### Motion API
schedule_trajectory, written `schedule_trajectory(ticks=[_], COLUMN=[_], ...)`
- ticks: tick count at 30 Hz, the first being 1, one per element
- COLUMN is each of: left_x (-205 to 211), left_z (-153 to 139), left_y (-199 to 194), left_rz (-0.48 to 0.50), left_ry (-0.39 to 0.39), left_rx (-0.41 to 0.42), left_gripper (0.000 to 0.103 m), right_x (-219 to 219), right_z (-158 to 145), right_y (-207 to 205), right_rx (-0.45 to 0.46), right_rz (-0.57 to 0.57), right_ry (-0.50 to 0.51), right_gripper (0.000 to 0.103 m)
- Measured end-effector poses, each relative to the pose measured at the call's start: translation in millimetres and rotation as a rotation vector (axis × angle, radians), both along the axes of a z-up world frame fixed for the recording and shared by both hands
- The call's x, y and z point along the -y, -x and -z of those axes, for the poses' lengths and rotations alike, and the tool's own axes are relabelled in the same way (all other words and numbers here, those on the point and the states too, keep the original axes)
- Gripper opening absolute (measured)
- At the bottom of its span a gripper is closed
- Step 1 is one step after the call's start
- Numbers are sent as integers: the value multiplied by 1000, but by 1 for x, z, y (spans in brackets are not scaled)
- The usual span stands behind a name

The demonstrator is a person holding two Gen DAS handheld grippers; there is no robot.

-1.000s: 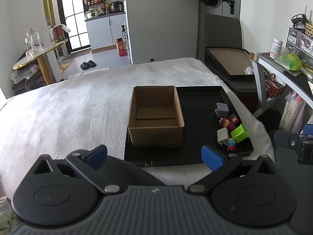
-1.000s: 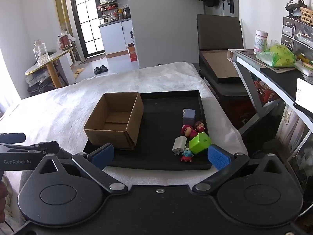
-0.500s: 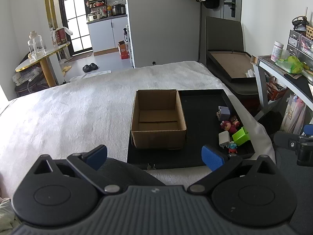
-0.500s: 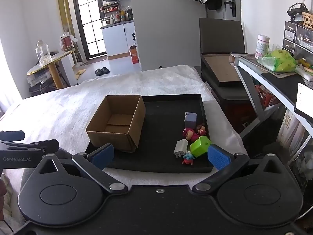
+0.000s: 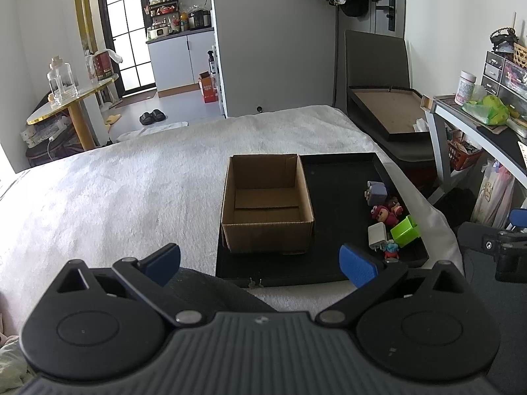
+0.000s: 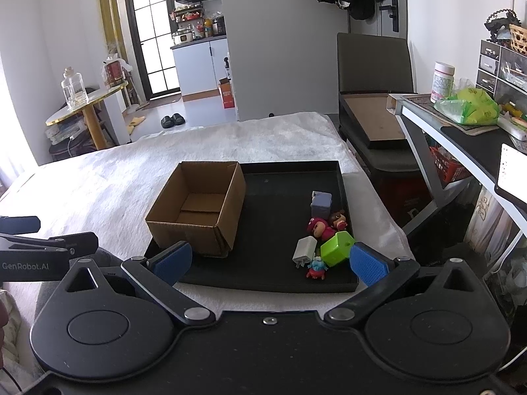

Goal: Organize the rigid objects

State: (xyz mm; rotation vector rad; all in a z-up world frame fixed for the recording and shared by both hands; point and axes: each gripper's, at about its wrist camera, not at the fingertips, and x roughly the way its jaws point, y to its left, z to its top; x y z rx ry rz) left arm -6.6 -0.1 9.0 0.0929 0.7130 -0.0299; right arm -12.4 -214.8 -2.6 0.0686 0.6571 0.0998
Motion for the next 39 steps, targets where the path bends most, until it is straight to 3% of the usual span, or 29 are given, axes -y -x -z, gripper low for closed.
schedule_trajectory(ticks=[39], left_x=[3], left_z=[-6], left_y=[5], left_rz=[3], left_ry=[-1], left_rx=[10], left_gripper=[102], right_x=[-2], right_z=[-4], right_y=[3], right_rx=[10], right_rz=[5], right_ry=[11], right_gripper=[103])
